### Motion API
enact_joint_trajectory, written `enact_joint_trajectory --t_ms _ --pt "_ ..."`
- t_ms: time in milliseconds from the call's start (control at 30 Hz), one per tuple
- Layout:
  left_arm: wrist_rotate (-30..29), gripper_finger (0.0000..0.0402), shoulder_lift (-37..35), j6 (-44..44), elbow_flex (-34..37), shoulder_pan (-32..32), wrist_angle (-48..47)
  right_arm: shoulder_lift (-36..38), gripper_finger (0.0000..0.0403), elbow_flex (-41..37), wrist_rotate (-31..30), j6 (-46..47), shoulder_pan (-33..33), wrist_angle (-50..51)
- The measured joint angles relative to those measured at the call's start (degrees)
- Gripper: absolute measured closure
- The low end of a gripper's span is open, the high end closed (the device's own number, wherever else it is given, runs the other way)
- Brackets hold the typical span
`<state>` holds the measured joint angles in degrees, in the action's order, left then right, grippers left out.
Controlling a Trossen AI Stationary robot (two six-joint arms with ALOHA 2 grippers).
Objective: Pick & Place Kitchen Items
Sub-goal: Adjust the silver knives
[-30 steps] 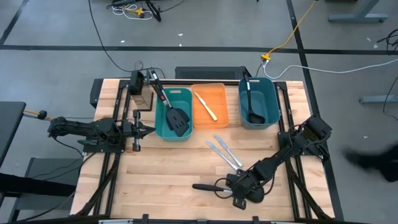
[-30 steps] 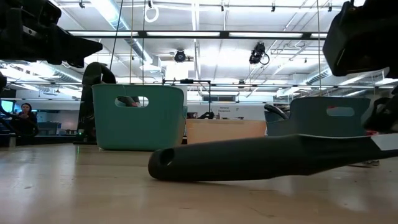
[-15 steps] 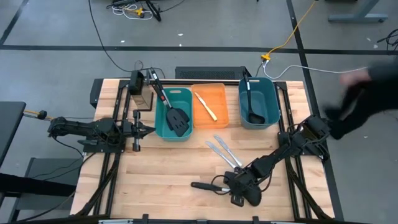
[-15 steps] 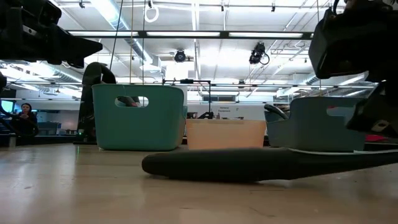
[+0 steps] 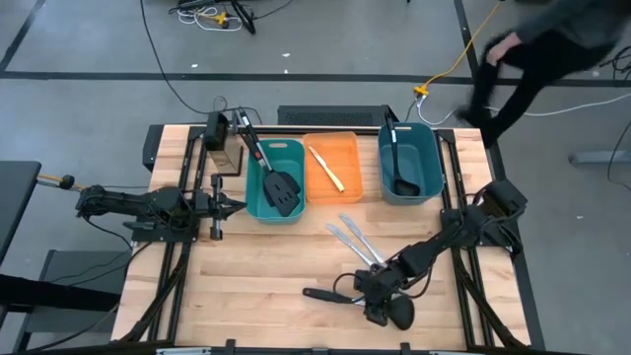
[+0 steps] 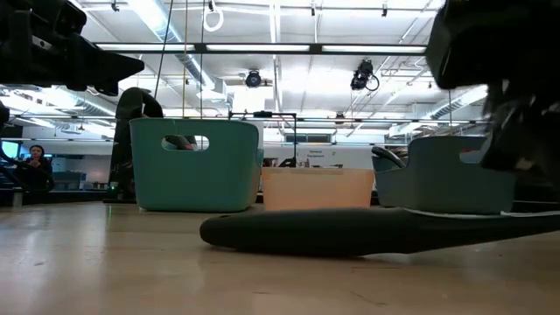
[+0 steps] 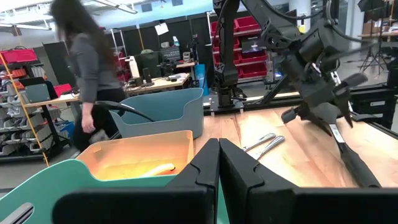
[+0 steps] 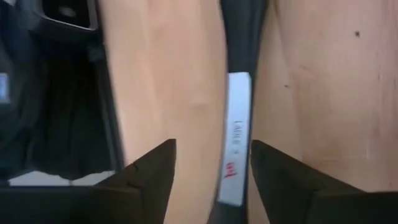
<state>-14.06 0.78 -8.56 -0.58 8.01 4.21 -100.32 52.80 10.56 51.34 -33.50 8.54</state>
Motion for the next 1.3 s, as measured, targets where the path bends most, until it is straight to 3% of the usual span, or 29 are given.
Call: enact_joint_trajectory --t_ms 100,267,367,567,733,1000,1300 --pt "0.0 0.0386 0.0 0.0 0.0 -0.02 0.0 2.31 0.0182 0.0 -2.44 -0.85 -0.02 0.01" --pt "0.0 0.0386 0.0 0.0 0.0 -0.01 0.0 6.49 0.0205 0.04 -15.65 -5.24 1.04 -0.04" --pt "0.0 0.0386 0.0 0.0 0.0 0.0 0.0 7.61 0.0253 0.11 -18.15 -5.93 3.75 0.54" --pt "0.0 0.0386 0.0 0.0 0.0 0.0 -0.02 6.8 0.0389 0.1 -20.96 -10.24 10.53 4.66" --pt "-0.02 0.0386 0.0 0.0 0.0 -0.02 -0.19 5.1 0.0375 0.07 -25.66 -16.59 15.02 4.88" --pt "-0.02 0.0386 0.02 -0.31 0.0 -0.01 -0.41 2.33 0.0393 0.07 -36.06 -16.47 19.8 9.05" --pt "-0.02 0.0386 0.02 -0.28 0.0 -0.01 -0.43 2.33 0.0398 0.07 -30.25 -20.33 21.0 8.39"
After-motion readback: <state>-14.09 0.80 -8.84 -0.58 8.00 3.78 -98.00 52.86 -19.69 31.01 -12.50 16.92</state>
